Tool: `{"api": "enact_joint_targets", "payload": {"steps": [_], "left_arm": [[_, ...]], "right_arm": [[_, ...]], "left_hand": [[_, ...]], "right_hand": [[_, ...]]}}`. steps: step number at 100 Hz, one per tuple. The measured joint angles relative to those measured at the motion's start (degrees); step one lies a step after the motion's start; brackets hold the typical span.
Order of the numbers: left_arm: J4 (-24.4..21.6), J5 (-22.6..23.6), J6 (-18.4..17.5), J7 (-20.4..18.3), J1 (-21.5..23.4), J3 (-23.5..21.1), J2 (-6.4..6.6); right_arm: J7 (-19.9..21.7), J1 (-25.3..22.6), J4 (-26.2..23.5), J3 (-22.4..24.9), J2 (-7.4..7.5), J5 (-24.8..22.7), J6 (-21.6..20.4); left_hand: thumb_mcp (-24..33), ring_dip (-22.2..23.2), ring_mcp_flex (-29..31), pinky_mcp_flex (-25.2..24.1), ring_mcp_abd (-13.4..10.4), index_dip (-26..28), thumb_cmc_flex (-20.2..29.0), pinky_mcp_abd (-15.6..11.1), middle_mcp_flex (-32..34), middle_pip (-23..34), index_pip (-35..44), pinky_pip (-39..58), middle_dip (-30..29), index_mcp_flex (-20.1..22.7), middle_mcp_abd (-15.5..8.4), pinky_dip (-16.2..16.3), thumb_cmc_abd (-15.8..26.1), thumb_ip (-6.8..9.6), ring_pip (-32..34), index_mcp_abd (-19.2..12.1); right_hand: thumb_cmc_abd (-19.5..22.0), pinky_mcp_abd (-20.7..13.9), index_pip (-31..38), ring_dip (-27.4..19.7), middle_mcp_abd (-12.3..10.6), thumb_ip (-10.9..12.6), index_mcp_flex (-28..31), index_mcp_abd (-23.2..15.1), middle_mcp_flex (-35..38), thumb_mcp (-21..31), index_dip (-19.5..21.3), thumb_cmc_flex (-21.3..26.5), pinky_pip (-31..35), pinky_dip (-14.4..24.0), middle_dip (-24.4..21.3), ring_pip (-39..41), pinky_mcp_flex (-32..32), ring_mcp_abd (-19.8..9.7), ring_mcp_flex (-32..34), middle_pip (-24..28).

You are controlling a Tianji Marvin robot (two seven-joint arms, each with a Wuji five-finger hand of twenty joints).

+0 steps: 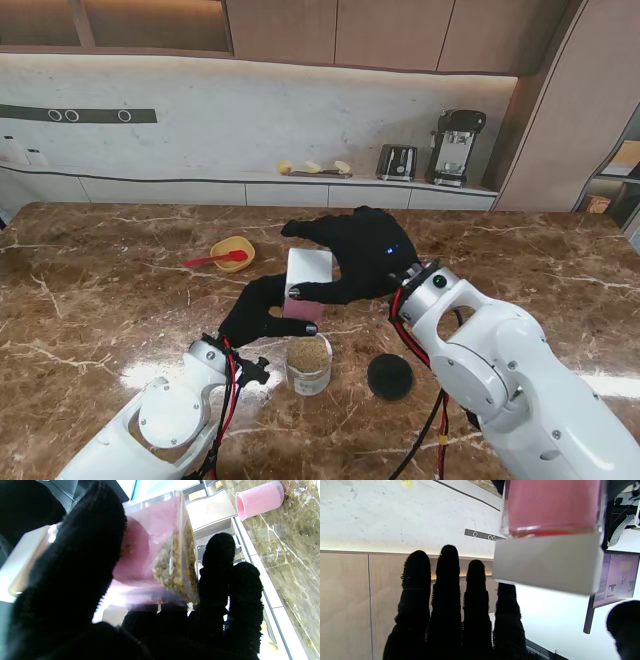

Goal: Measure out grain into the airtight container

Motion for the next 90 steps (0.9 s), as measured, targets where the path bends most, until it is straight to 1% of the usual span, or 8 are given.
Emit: {"api": "enact_joint_targets", "payload": {"steps": [23, 31, 36, 43, 51, 62, 70, 90], "left_arm": [[-0.16, -0.32, 0.22, -0.5, 0.03, -0.09, 0.03], [-0.23, -0.69, 0.26, -0.92, 0.05, -0.11, 0.06], [-0.28, -0.84, 0.28, -1.09, 0.07, -0.12, 0.09], [-0.33, -0.96, 0.31, -1.28, 0.08, -0.12, 0.11], [-0.35, -1.08, 0.32, -1.45, 0.08, -0.12, 0.14], [-0.36, -1.18, 0.33, -1.62, 0.07, -0.12, 0.16], [-0.36, -1.25, 0.33, -1.75, 0.05, -0.1, 0.19], [-0.36, -1.28, 0.34, -1.93, -0.03, -0.04, 0.23]], "right_arm": [[2.74, -1.43, -2.58, 4.64, -0.16, 12.72, -2.09], [5.19, -1.62, -3.62, 6.1, -0.16, 17.51, -2.22], [6.17, -1.68, -4.2, 7.12, -0.16, 18.01, -2.84], [8.19, -1.64, -4.83, 8.63, -0.06, 18.39, -4.45], [10.36, -1.31, -5.24, 9.44, 0.39, 18.52, -6.08], [11.59, -0.46, -5.14, 9.64, 1.05, 18.27, -8.51], [12.28, 0.69, -4.24, 9.44, 1.36, 18.13, -11.83], [16.75, 5.23, -0.57, 6.77, 2.5, 19.61, -17.16]], "left_hand": [[0.0, -0.04, 0.0, 0.0, 0.0, 0.0, 0.0, -0.01, 0.0, 0.0, 0.0, 0.0, 0.0, 0.0, 0.0, -0.01, 0.0, 0.0, 0.0, 0.0], [0.0, -0.13, 0.0, 0.0, 0.0, 0.05, 0.0, -0.01, 0.0, 0.0, 0.0, 0.0, 0.0, 0.0, 0.0, -0.01, 0.0, 0.0, 0.0, 0.0], [0.0, -0.17, 0.0, 0.0, 0.0, 0.91, 0.0, -0.01, 0.0, 0.0, 0.0, 0.0, 0.0, 0.0, 0.0, -0.01, 0.0, 0.0, 0.0, 0.0], [0.0, -0.19, 0.0, 0.0, 0.0, 1.53, 0.0, -0.01, 0.0, 0.0, 0.0, 0.0, 0.0, 0.0, 0.0, -0.03, 0.0, 0.0, 0.0, 0.0], [0.0, -0.53, 0.0, 0.0, 0.0, 2.83, 0.0, -0.01, 0.0, 0.0, 0.0, 0.0, 0.0, 0.0, 0.0, -0.03, 0.0, 0.02, 0.0, 0.0], [-0.6, -0.58, 0.0, 0.0, 0.0, 5.07, 0.5, -0.01, 0.0, 0.0, 0.0, 0.0, 0.56, 0.0, 0.0, -0.03, 0.0, 0.08, 0.0, 0.0], [-1.43, -0.61, -0.13, -0.11, 0.04, 5.74, 1.28, -0.01, -0.57, 0.0, 0.0, 0.0, 1.04, 0.0, 0.03, -0.04, 0.0, 0.15, 0.0, -0.06], [-1.82, -0.64, -0.38, -0.49, 0.07, 7.19, 1.69, -0.02, -0.61, 0.0, -0.02, 0.0, 1.05, 0.01, 0.07, -0.09, 0.0, 0.18, -0.17, -0.12]], "right_hand": [[-9.85, 2.05, -0.03, -1.51, -0.09, 1.24, -2.48, 0.32, -5.79, -0.67, 3.05, 19.37, -11.62, 1.07, -0.05, -4.2, -8.62, 0.33, -7.45, -1.03], [-13.46, 2.23, 0.04, -1.54, -0.2, 6.23, -2.9, -0.59, -7.03, 0.94, 4.23, 26.13, -14.35, 2.4, -0.05, -5.33, -10.03, 0.33, -9.42, -1.17], [-16.54, 2.73, 0.04, -2.87, -0.36, 8.5, -2.91, -1.73, -7.84, 10.21, 4.99, 27.77, -16.3, 3.22, -0.05, -5.7, -10.98, 0.38, -10.49, -1.14], [-20.4, 2.93, 0.04, -3.03, -0.39, 7.65, -2.92, -4.32, -9.18, 24.7, 5.49, 31.06, -17.99, 4.01, -0.05, -6.07, -12.24, 0.44, -11.6, -1.14], [-24.0, 3.29, 0.04, -3.53, -0.48, 5.27, -2.92, -7.11, -9.85, 33.36, 6.55, 37.14, -19.3, 4.57, -0.05, -6.15, -12.49, 0.44, -12.05, -1.04], [-26.27, 3.46, 0.71, -4.24, -0.5, 1.69, -2.88, -10.4, -10.75, 34.92, 7.97, 50.1, -19.44, 4.58, -0.05, -6.15, -12.63, 0.44, -12.05, -1.05], [-23.91, 3.48, 0.81, -4.91, -0.5, 0.65, -2.88, -12.07, -12.92, 34.76, 8.89, 57.05, -20.26, 4.58, -0.05, -6.61, -13.01, 0.42, -13.08, -1.12], [-21.67, 3.08, 0.85, -5.65, -0.54, 0.31, -2.93, -14.25, -18.39, 34.33, 10.25, 59.69, -21.54, 4.58, -0.05, -7.12, -13.57, -0.54, -15.32, -0.32]]}}
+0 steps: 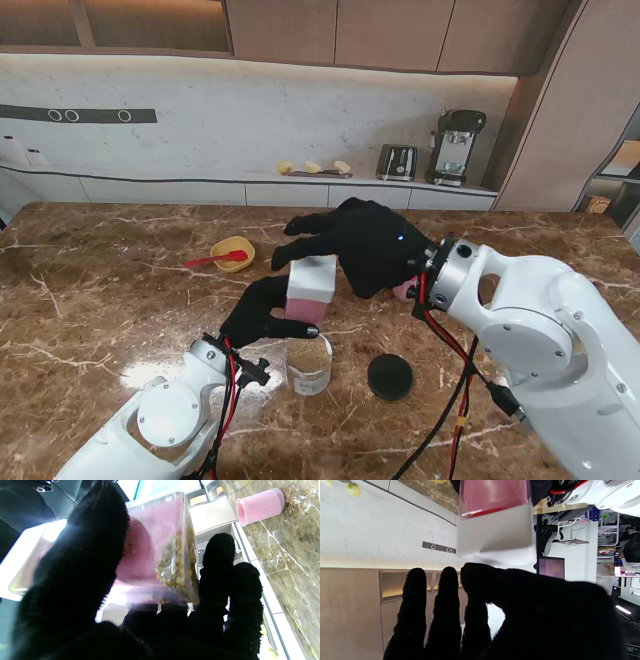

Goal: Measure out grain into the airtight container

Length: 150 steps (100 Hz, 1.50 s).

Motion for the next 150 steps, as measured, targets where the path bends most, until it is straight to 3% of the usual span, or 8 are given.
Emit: {"api": "enact_joint_targets", "payload": {"steps": [35, 62, 84, 103, 112, 120, 128, 150], "left_arm": [[-0.04, 0.09, 0.1, 0.39, 0.24, -0.29, -0.01], [-0.06, 0.1, 0.07, 0.71, 0.34, -0.32, -0.02], [0.05, 0.22, -0.03, 0.94, 0.42, -0.22, -0.03], [0.1, 0.21, -0.15, 1.06, 0.34, -0.1, -0.07], [0.21, 0.14, -0.18, 1.32, 0.19, -0.05, -0.11], [0.31, 0.13, -0.23, 1.42, 0.15, 0.06, -0.12], [0.32, 0.13, -0.27, 1.5, 0.13, 0.12, -0.17], [0.27, 0.13, -0.28, 1.57, 0.15, 0.07, -0.23]], "right_arm": [[2.7, 2.5, 2.28, -2.14, 0.83, 1.58, -1.92], [2.45, 2.93, 2.35, -2.81, 0.85, 0.98, -1.68], [-1.82, 3.13, 2.93, -4.32, 0.41, -2.13, -0.3], [-8.86, 3.01, 3.99, -6.41, -0.45, -7.7, 2.4], [-12.14, 2.72, 4.39, -7.29, -0.99, -12.36, 2.94], [-12.1, 2.43, 4.33, -7.94, -1.27, -13.2, 4.79], [-12.75, 1.83, 4.11, -8.41, -1.43, -15.62, 6.46], [-13.1, -0.38, 2.66, -7.04, -1.78, -14.81, 7.17]], "left_hand": [[-0.01, 0.0, 0.0, -0.01, 0.0, 1.36, 0.01, 0.0, -0.01, 0.0, 0.0, 0.0, 0.12, 0.0, 0.01, 0.0, 0.0, 0.01, 0.0, -0.01], [-0.01, -0.01, 0.0, -0.01, 0.0, 1.4, 0.1, -0.03, -0.04, 0.0, 0.0, 0.0, 0.18, 0.0, 0.01, 0.0, 0.0, 0.01, -0.01, -0.26], [-0.01, -0.01, -0.01, -0.01, 0.0, 1.41, 0.79, -0.08, -0.35, 0.0, -0.04, 0.0, 0.35, 0.04, 0.01, 0.0, -0.38, 0.01, -0.01, -1.26], [-0.02, -0.01, -0.01, -0.01, 0.0, 1.41, 1.24, -0.1, -0.77, 0.0, -0.04, 0.0, 0.47, 0.04, 0.01, -0.01, -0.46, 0.01, -0.01, -1.53], [-0.02, -0.01, -0.01, -0.01, 0.0, 1.41, 1.24, -0.11, -0.79, 0.0, -0.04, 0.0, 0.49, 0.04, 0.01, -0.01, -0.46, 0.01, -0.01, -1.53], [-0.02, -0.01, -0.01, -0.01, 0.0, 1.41, 1.26, -0.11, -0.79, 0.0, -0.04, 0.0, 0.59, 0.04, 0.01, -0.01, -0.46, 0.01, -0.01, -1.53], [-0.02, -0.01, -0.01, -0.01, 0.0, 1.41, 1.26, -0.11, -0.79, 0.0, -0.04, 0.0, 0.61, 0.04, 0.01, -0.01, -0.46, 0.01, -0.01, -1.53], [-0.03, -0.01, -0.01, -0.01, 0.0, 1.41, 1.26, -0.11, -0.79, 0.0, -0.04, 0.0, 0.61, 0.04, 0.01, -0.01, -0.46, 0.01, -0.01, -1.53]], "right_hand": [[-2.51, -0.96, 2.68, -0.01, -0.16, -1.28, 0.59, -1.35, -2.0, -1.13, 3.56, -0.85, 0.0, 0.68, 0.0, 1.92, 1.1, -2.57, -0.42, 4.34], [-6.05, -1.45, 3.16, 2.96, -1.72, -2.34, 3.02, 0.05, 3.02, -9.59, 4.9, -14.0, 2.31, 2.01, 3.57, 6.9, 2.28, -4.47, -0.11, 5.92], [-5.22, -2.59, 3.55, 8.69, -1.26, -4.6, 7.34, 4.7, 16.9, -18.78, 4.83, -24.18, 9.66, 3.67, 10.92, 14.32, 9.12, -4.18, 9.66, 7.57], [1.33, -2.68, 9.05, 11.68, -1.05, -4.72, 12.33, 11.86, 29.12, -29.78, 4.95, -32.58, 19.05, 4.23, 14.84, 20.45, 14.62, -3.88, 16.73, 13.36], [8.54, -3.18, 9.73, 11.71, -2.04, -3.47, 13.72, 12.96, 32.04, -37.82, 4.73, -34.72, 23.97, 3.56, 15.59, 22.72, 16.88, -3.93, 19.63, 15.06], [11.74, -3.32, 9.75, 11.71, -2.34, -1.44, 14.84, 13.01, 33.48, -36.42, 1.57, -45.21, 26.41, 2.67, 15.62, 23.43, 18.24, -3.92, 20.69, 15.5], [14.56, -3.74, 7.72, 11.68, -2.93, -0.85, 14.26, 13.71, 33.54, -34.8, -0.81, -50.98, 27.03, 1.52, 14.84, 22.94, 18.37, -3.88, 20.69, 14.85], [18.01, -3.81, 0.71, 6.55, -2.92, -0.87, 4.02, 13.7, 20.78, -34.26, -5.09, -54.39, 17.19, -0.99, 6.66, 8.49, 10.16, -2.27, 12.47, 3.84]]}}
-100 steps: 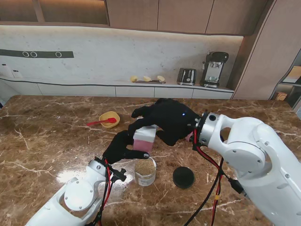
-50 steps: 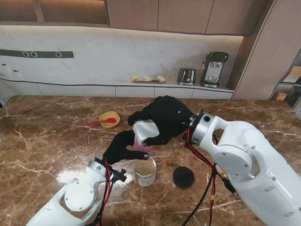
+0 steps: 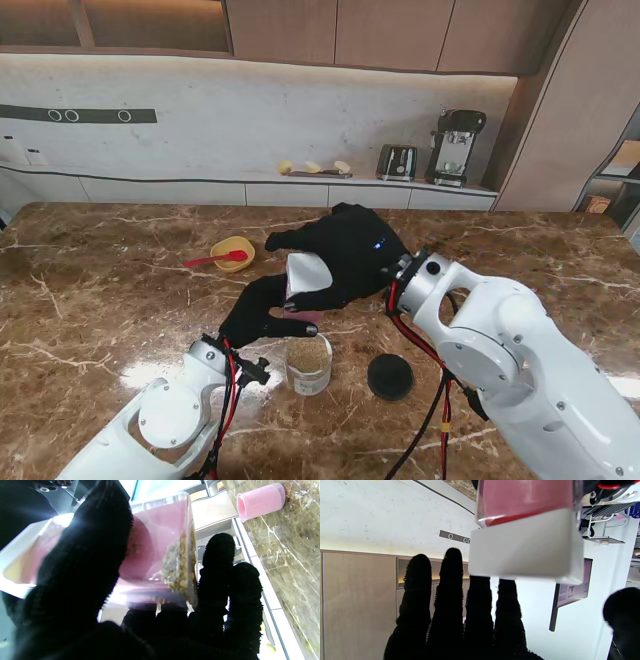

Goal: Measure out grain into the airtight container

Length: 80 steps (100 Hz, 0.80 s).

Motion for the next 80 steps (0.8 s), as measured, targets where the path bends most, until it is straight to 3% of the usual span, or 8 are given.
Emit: {"api": "enact_joint_targets", "payload": {"steps": [15, 29, 34, 36, 43, 47, 61, 80], "left_arm": [[-0.07, 0.01, 0.02, -0.01, 0.11, -0.15, 0.0], [-0.11, 0.08, 0.01, -0.01, 0.27, -0.34, 0.0], [-0.12, 0.11, -0.01, -0.01, 0.34, -0.42, 0.0], [-0.12, 0.12, -0.01, -0.01, 0.36, -0.45, 0.0], [-0.13, 0.14, -0.02, -0.01, 0.43, -0.54, 0.0], [-0.14, 0.14, -0.02, -0.02, 0.45, -0.56, 0.0], [-0.17, 0.05, -0.02, -0.2, 0.47, -0.59, 0.03], [-0.19, -0.02, -0.03, -0.34, 0.46, -0.62, 0.04]], "right_arm": [[0.85, -1.41, -2.36, 2.59, -0.07, 2.46, -0.27], [6.52, -1.84, -4.66, 5.62, 0.0, 8.57, -2.07], [8.79, -1.74, -4.97, 6.49, 0.2, 10.76, -3.7], [9.25, -1.67, -5.01, 6.79, 0.3, 10.82, -4.7], [9.86, -1.15, -4.9, 7.68, 0.81, 9.68, -9.15], [9.38, -0.61, -4.52, 7.75, 1.09, 8.7, -11.37], [8.53, 1.46, -1.54, 6.88, 1.58, 9.86, -13.48], [11.83, 2.48, -0.37, 6.56, 2.06, 11.4, -13.89]], "left_hand": [[0.0, 0.0, 0.0, 0.0, 0.0, 0.0, 0.0, 0.0, 0.0, 0.0, 0.0, 0.0, 0.0, 0.0, 0.0, 0.0, 0.0, 0.0, 0.0, 0.0], [0.0, 0.0, 0.0, 0.0, 0.0, 0.0, 0.0, 0.0, 0.0, 0.0, 0.0, 0.0, 0.0, 0.0, 0.0, 0.0, 0.0, 0.0, 0.0, 0.0], [0.0, 0.0, 0.0, 0.0, 0.0, 0.0, 0.0, 0.0, 0.0, 0.0, 0.0, 0.0, 0.0, 0.0, 0.0, 0.0, 0.0, 0.0, 0.0, 0.0], [0.0, 0.0, 0.0, 0.0, 0.0, 0.0, 0.0, 0.0, 0.0, 0.0, 0.0, 0.0, 0.0, 0.0, 0.0, 0.0, 0.0, 0.0, 0.0, 0.0], [0.0, 0.0, 0.0, 0.0, 0.0, 0.0, 0.0, 0.0, 0.0, 0.0, 0.0, 0.0, 0.0, 0.0, 0.0, -0.01, 0.0, 0.0, 0.0, 0.0], [0.0, 0.0, 0.0, 0.0, 0.0, 0.0, 0.0, 0.0, 0.0, 0.0, 0.0, 0.0, 0.0, 0.0, 0.0, -0.01, 0.0, 0.0, 0.0, 0.0], [0.0, 0.0, 0.0, 0.0, 0.0, 0.0, 0.0, 0.0, 0.0, 0.0, 0.0, 0.0, 0.0, 0.0, 0.0, -0.01, 0.0, 0.0, 0.0, 0.0], [0.0, 0.0, 0.0, 0.0, 0.0, 0.0, 0.0, 0.0, 0.0, 0.0, 0.0, 0.0, 0.0, 0.0, 0.0, -0.01, 0.0, 0.0, 0.0, 0.0]], "right_hand": [[-2.5, 1.38, -1.41, -2.41, 0.55, 0.0, -3.34, 0.0, -9.56, -1.37, 0.12, 6.34, -8.84, 0.0, -3.38, -6.19, -6.97, 0.73, -7.81, -4.03], [-10.5, 2.72, -1.56, -4.59, 1.9, 0.0, -4.77, -0.24, -15.12, -3.42, 0.86, 23.85, -14.73, 0.29, -4.83, -8.19, -10.97, 1.23, -12.74, -4.7], [-13.62, 2.78, -1.69, -5.82, 2.12, 3.17, -6.21, -2.57, -17.77, -4.88, 1.57, 31.9, -16.12, 0.3, -5.27, -8.69, -11.77, 1.38, -14.29, -5.28], [-15.04, 2.8, -2.16, -6.03, 2.14, 3.58, -6.94, -3.65, -18.67, -1.81, 1.62, 34.35, -16.79, 0.31, -5.67, -8.9, -12.17, 1.38, -14.79, -5.45], [-21.26, 2.81, -2.65, -7.29, 2.59, 2.13, -8.4, -7.88, -21.24, 22.43, 2.22, 39.3, -18.09, 0.31, -6.55, -9.41, -12.37, 1.46, -15.84, -5.84], [-22.58, 2.74, -2.84, -7.33, 2.6, 0.22, -8.4, -10.13, -22.26, 28.2, 2.48, 43.29, -18.28, 0.32, -6.64, -9.41, -12.33, 1.42, -15.85, -5.79], [-21.58, 2.3, -2.84, -8.47, 2.79, -0.49, -8.4, -13.0, -25.68, 31.15, 3.58, 52.11, -18.73, 0.32, -6.65, -9.15, -11.51, 1.4, -16.49, -2.99], [-20.21, 2.18, -2.76, -8.76, 2.84, -0.5, -8.37, -13.66, -26.97, 31.81, 4.3, 51.97, -18.73, 0.32, -6.71, -8.12, -11.46, 1.4, -16.49, 0.66]]}}
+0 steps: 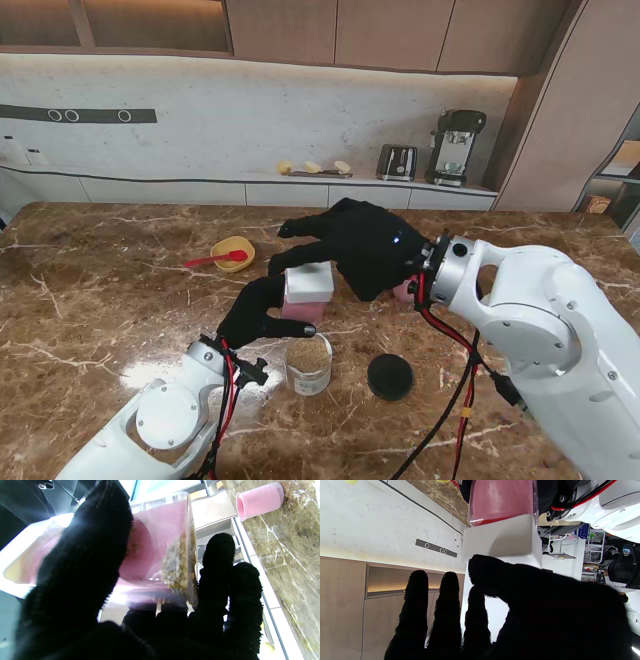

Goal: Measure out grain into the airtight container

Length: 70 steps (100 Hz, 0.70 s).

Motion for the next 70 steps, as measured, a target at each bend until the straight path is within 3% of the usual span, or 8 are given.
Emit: {"api": "enact_joint_targets", "payload": {"steps": [24, 45, 53, 70], "left_arm": [[-0.27, 0.03, 0.03, -0.22, 0.16, -0.39, 0.05], [-0.34, -0.34, 0.03, -0.3, 0.24, -0.34, 0.07], [-0.34, -0.37, 0.02, -0.28, 0.24, -0.33, 0.07], [-0.32, -0.69, -0.01, -0.18, 0.32, -0.35, 0.09]], "right_arm": [[-2.14, 1.09, 2.34, -1.41, 0.23, -0.27, -2.63], [-3.16, 1.35, 3.35, -2.43, 0.14, -0.65, -3.22], [-4.04, 1.5, 3.71, -2.84, 0.06, -1.05, -3.24], [-4.0, 1.89, 3.79, -3.41, 0.02, -1.34, -2.04]], "left_hand": [[0.0, 0.0, 0.0, 0.0, 0.0, 0.0, 0.0, 0.0, 0.0, 0.0, 0.0, 0.0, 0.01, 0.0, 0.0, 0.0, 0.0, 0.0, 0.0, 0.0], [0.0, -0.01, 0.0, 0.0, 0.0, 0.0, 0.0, 0.0, 0.0, 0.0, 0.0, 0.0, 0.01, 0.0, 0.0, 0.0, 0.0, 0.0, 0.0, 0.0], [0.0, -0.01, 0.0, 0.0, 0.0, 0.0, 0.0, -0.01, -0.01, 0.0, 0.0, 0.0, 0.01, 0.0, 0.0, 0.0, 0.0, 0.0, 0.0, 0.0], [0.0, -0.01, 0.0, 0.0, 0.0, 0.0, 0.0, -0.01, -0.05, -0.01, 0.0, 0.0, 0.01, 0.0, -0.04, 0.0, 0.0, 0.0, 0.0, 0.0]], "right_hand": [[-1.21, -0.5, 2.07, -0.01, -0.13, 0.0, 0.24, -2.11, -0.79, 0.03, 2.35, 0.0, 0.06, 0.0, -1.28, 1.57, 0.6, -1.71, 0.0, 2.23], [-2.7, -0.55, 7.1, -0.01, -1.51, 0.0, 7.09, -3.75, 1.89, -0.2, 6.92, -0.4, 1.58, 0.0, -1.3, 3.13, 1.87, -2.62, 0.01, 3.4], [-4.68, -0.74, 7.78, -0.01, -2.17, 0.14, 8.22, -4.3, 4.6, -0.4, 8.1, -3.91, 2.44, 0.63, -1.3, 3.81, 2.05, -3.15, 0.04, 3.84], [-4.86, -0.88, 5.75, 2.22, -2.1, 0.38, 8.05, -4.34, 8.31, -2.71, 7.8, -9.87, 4.66, 1.44, 0.09, 6.62, 3.83, -4.42, 1.95, 2.13]]}}
